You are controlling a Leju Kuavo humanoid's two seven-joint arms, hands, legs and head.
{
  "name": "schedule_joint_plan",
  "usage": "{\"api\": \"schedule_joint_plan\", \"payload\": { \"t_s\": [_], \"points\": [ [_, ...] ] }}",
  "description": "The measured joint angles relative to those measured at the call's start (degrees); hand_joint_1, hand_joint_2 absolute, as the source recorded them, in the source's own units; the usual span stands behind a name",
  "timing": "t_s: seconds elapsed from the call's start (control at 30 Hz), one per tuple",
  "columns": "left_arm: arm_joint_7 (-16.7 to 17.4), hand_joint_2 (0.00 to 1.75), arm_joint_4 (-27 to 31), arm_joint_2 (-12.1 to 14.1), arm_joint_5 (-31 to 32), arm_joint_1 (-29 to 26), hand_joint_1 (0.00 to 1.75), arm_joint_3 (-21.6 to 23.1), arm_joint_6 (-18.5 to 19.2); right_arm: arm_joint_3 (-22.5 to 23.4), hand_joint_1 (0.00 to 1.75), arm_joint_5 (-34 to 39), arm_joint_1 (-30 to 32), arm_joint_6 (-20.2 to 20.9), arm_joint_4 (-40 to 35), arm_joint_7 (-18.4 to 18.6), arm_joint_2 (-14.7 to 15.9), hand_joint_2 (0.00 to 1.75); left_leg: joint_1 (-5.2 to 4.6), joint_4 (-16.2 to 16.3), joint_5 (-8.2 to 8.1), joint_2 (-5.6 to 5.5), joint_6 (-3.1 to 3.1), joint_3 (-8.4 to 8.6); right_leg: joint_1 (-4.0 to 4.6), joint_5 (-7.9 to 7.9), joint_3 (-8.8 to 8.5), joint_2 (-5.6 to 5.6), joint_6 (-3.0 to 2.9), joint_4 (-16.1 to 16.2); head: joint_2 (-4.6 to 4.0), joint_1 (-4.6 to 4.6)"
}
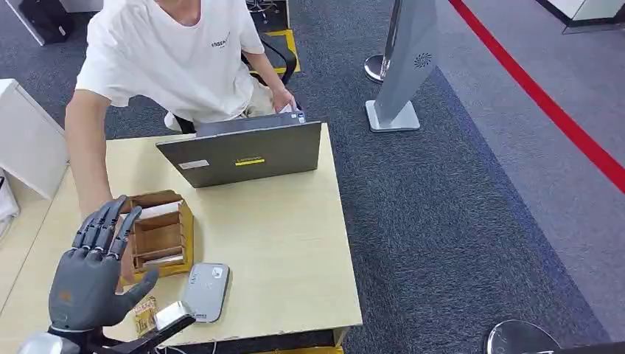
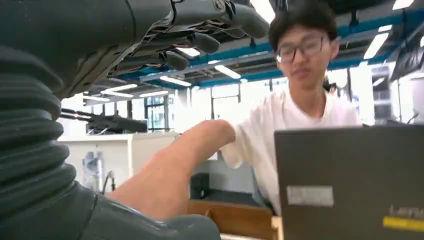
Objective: Pass the card to the sensor for recognition and then transmit it.
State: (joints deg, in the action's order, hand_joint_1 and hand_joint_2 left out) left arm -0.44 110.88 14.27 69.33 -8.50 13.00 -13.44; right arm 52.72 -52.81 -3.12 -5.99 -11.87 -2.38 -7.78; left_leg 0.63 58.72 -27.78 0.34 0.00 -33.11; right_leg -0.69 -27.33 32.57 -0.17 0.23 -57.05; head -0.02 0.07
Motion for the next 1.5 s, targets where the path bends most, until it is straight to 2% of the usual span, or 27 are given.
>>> {"api": "schedule_joint_plan", "payload": {
  "t_s": [0.13, 0.23, 1.23, 1.5],
  "points": [
    [1.14, 1.75, 0.0, 0.89, 0.2, -1.21, 0.0, -0.92, 2.75, 0.59, 0.0, -0.2, 0.01, 0.0, -0.02, 0.17, 0.0, 1.75, 0.0, 0.0, 0.0, 0.0, 0.0, 0.0, 0.0, -0.02, 0.0, 0.0, -0.03, 0.0, 0.0, 0.0],
    [1.25, 1.75, 0.0, 1.29, 0.17, -1.55, 0.0, -1.46, 3.25, 0.66, 0.0, -0.22, 0.04, 0.0, -0.02, 0.28, 0.0, 1.75, 0.0, 0.0, 0.0, -0.01, 0.0, 0.0, 0.01, -0.02, -0.01, 0.0, -0.03, 0.0, 0.0, 0.0],
    [1.88, 1.75, 0.0, 1.27, -1.03, -2.22, 0.0, -1.88, 2.9, 0.7, 0.0, -3.13, 0.03, 0.15, -0.07, 0.59, 0.0, 1.75, -0.01, 0.0, 0.0, -0.01, 0.0, -0.01, 0.0, -0.02, -0.01, 0.0, -0.03, 0.0, 0.0, 0.0],
    [0.64, 1.75, 0.0, 1.14, -3.54, -3.39, 0.0, -4.9, 2.1, 0.53, 0.0, -4.42, -0.35, -0.42, -0.07, 0.52, -0.22, 1.75, 0.0, 0.0, 0.0, -0.02, 0.0, -0.01, 0.0, -0.02, -0.01, -0.04, -0.04, 0.0, 0.0, 0.0]
  ]
}}
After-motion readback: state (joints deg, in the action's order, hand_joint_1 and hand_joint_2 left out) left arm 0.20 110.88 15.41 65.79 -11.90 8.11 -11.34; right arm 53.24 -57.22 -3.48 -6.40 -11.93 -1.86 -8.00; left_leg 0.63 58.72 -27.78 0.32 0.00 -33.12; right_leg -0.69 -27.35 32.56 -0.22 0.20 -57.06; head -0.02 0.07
